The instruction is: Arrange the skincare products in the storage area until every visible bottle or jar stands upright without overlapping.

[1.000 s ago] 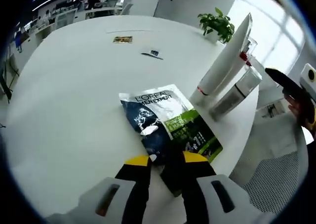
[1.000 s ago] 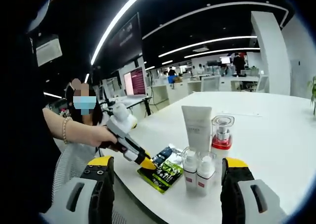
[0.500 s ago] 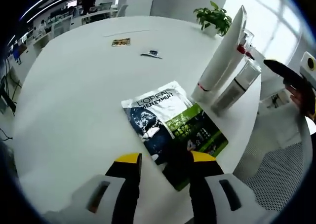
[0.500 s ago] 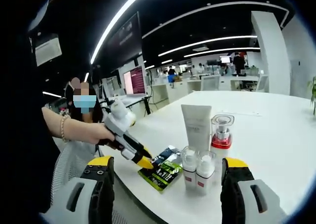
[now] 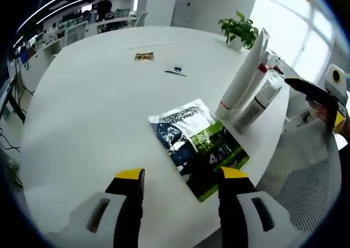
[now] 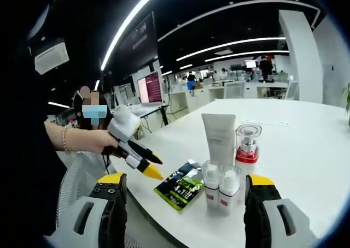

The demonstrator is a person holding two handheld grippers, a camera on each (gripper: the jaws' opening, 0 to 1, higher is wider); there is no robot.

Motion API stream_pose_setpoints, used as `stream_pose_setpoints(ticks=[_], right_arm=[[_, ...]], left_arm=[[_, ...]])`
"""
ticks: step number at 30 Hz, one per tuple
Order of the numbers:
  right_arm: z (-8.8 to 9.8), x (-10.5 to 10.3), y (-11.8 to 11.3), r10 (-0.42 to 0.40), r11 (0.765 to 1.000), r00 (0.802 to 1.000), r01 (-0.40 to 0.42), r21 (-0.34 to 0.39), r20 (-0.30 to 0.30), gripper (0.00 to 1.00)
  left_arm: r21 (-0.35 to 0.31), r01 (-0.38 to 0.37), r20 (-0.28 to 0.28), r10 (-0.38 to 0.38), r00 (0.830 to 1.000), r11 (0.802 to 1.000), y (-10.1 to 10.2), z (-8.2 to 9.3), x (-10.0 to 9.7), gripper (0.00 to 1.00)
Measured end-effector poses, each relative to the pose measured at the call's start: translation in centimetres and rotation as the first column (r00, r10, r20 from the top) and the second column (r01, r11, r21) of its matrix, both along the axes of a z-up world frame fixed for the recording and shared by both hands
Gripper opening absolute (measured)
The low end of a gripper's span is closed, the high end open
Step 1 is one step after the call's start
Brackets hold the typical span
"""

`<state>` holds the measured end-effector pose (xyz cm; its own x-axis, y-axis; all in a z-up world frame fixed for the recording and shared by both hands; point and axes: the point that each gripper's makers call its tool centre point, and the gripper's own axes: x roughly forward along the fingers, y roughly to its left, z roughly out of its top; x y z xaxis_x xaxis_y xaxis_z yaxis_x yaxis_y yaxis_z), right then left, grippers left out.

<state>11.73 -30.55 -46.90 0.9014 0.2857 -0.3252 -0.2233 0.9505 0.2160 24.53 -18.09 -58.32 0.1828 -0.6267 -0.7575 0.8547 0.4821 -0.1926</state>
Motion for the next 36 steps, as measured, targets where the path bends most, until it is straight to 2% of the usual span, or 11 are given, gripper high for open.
stream_pose_setpoints(ticks=[2,10,18,21,29,36], right_arm=[[0.0,0.0,0.0,-0.001,1.0,1.0,0.001,0.001,-0.001,0.95],[-0.3,0.1,-0.1,0.002,1.0,1.0,-0.002,0.004,-0.003,0.94],[-0.5,0.2,-0.2,0.002,1.0,1.0,-0.002,0.003,-0.001,0.94],[-0.6,0.2,-0.2,0.005,1.0,1.0,-0.005,0.001,-0.003,0.94],[-0.7,0.2,-0.2,0.005,1.0,1.0,-0.005,0.002,-0.007,0.94],[-0.8,0.2,-0.2,0.001,1.0,1.0,-0.001,0.006,-0.011,0.94]], left_arm=[[-0.012,-0.004,0.002,0.004,1.0,1.0,0.0,-0.1,0.4,0.56],[-0.051,-0.008,0.034,0.01,0.999,0.999,2.1,2.4,0.0,0.65],[-0.105,-0.034,0.059,0.04,0.997,0.994,3.8,4.1,0.1,0.71],[-0.118,-0.036,0.07,0.044,0.997,0.992,4.3,5.2,-0.5,0.74],[-0.15,-0.033,0.092,0.047,0.995,0.988,5.2,6.6,-0.9,0.81],[-0.168,-0.03,0.088,0.046,0.995,0.985,5.8,6.8,-1.5,0.89]])
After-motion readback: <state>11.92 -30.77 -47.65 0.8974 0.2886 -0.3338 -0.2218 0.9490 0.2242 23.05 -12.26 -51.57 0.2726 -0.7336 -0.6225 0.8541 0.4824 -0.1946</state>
